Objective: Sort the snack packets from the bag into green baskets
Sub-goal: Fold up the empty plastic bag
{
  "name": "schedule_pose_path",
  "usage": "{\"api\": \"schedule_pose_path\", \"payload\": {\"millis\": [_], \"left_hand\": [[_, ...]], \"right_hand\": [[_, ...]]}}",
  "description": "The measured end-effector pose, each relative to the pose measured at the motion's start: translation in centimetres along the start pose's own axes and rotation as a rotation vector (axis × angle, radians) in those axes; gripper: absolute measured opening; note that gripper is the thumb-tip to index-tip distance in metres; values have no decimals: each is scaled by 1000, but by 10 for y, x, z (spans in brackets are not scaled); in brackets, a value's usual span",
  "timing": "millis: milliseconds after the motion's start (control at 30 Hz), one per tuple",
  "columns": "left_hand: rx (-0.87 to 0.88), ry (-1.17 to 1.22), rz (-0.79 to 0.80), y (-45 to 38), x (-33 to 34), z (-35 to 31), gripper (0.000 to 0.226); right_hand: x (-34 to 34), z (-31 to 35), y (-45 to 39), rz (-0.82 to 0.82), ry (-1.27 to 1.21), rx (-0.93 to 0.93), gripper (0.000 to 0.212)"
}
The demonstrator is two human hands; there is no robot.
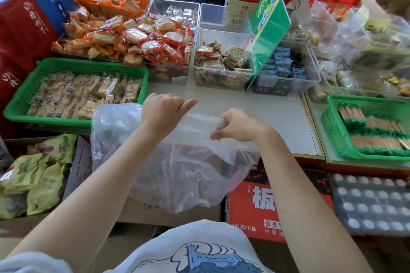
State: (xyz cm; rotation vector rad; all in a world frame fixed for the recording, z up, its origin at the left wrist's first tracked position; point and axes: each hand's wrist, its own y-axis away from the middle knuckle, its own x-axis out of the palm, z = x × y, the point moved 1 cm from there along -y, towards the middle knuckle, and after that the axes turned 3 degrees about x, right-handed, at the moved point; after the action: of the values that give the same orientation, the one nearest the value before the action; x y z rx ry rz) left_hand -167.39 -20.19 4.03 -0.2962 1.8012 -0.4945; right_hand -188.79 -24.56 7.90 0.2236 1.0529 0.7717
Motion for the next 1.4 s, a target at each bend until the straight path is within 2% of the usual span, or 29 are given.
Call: {"api": "schedule_pose_path", "payload": {"millis": [67,133,267,400,500,567,667,700,733,800,833,900,967,1000,1033,1100,1167,1233,1300,1333,1400], "left_hand": [[71,-13,-4,-5,3,-22,61],[109,-38,12,-6,10,-46,64],[26,-36,-3,-6,19,-46,68],[-4,39,3,-9,17,-30,68],[-34,64,106,-19,12,-26,70],[-36,61,214,-27,8,-26,65],[6,-23,415,-36,3,-27,62],[21,-45,465,-38,3,-29,61],[31,-49,502,-39,4,-32,60],[54,-8,540,-39,10,-44,59],[64,35,537,-38,13,-51,57],[66,121,507,-37,18,-61,54],[43,113,511,-38,13,-58,53],[23,75,542,-37,8,-50,51],[-3,34,592,-35,4,-40,48],[-70,-21,705,-30,-2,-18,42],[-131,-17,745,-24,-3,-6,35],[-98,57,683,-23,1,-9,30],[5,195,569,-25,3,-22,30],[54,259,516,-26,2,-29,32],[80,310,446,-29,-3,-37,35]], "right_hand": [[2,6,2,-47,-35,-40,30],[4,9,4,-77,-83,-74,33],[-2,-5,7,-123,-58,-29,45],[-20,-33,11,-162,-179,-40,40],[-29,-49,16,-238,-253,-35,30],[-36,-62,20,-330,-147,42,25],[-48,-76,28,-433,230,274,19],[-49,-74,31,-418,326,313,26],[-49,-69,34,-384,353,289,44],[-43,-48,35,-290,219,98,78],[-36,-35,34,-246,178,10,83],[-20,-25,23,-196,155,-40,64],[-16,-35,14,-236,95,54,27],[-17,-44,13,-271,85,113,13],[-20,-54,13,-294,110,171,11],[-26,-68,16,-285,229,270,14],[-28,-63,20,-256,336,269,29],[-24,-42,23,-225,262,135,60],[-16,-16,18,-191,141,-38,78],[-11,-6,14,-172,119,-100,74],[-8,3,8,-152,61,-143,38]]}}
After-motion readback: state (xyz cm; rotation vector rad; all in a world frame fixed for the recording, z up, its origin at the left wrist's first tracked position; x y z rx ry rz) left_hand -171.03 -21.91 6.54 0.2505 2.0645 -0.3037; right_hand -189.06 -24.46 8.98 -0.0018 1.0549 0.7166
